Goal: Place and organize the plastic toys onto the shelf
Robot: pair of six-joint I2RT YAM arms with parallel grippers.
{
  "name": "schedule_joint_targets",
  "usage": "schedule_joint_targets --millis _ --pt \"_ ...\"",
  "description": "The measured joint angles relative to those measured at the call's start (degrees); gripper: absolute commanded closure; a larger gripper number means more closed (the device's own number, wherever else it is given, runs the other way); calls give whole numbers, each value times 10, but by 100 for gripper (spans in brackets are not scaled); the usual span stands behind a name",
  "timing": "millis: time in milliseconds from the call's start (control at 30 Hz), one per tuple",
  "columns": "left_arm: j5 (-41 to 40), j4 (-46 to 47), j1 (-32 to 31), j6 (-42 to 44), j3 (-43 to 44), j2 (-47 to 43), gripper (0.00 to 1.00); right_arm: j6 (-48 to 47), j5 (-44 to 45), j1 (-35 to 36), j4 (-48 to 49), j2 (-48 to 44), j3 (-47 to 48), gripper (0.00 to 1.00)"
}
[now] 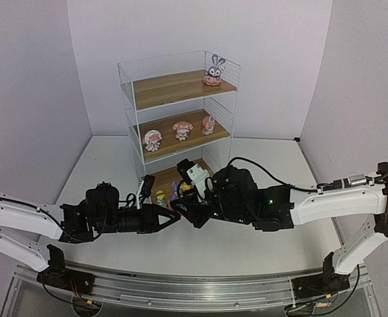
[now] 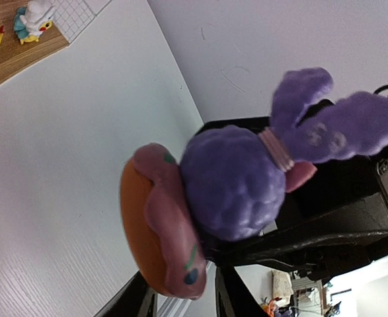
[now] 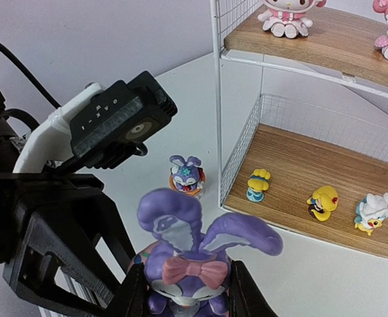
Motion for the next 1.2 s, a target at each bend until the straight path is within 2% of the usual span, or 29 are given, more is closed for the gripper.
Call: schedule_joint_targets --millis 167,200,333,433,633,833,1000,1200 --pt "8 -4 -1 8 11 -1 2 5 24 0 3 -4 0 98" --pt "7 -8 -1 11 11 -5 1 6 31 0 0 -8 0 99" --pt "-7 -54 -1 14 11 -54 0 6 56 0 -24 -48 0 100" --pt "-49 -120 -1 17 13 -110 0 6 71 0 -57 -83 14 100" --pt "-194 -368 -2 -28 67 -175 0 -17 109 0 -148 -86 153 100" --pt "-281 -524 -2 -90 84 -169 0 -66 153 0 -170 -51 278 100" --pt "-311 -581 -2 -119 84 -163 0 -105 167 -15 -185 -2 344 100" --pt "-325 -599 -2 -127 84 -177 0 -129 168 -56 -200 49 406 100"
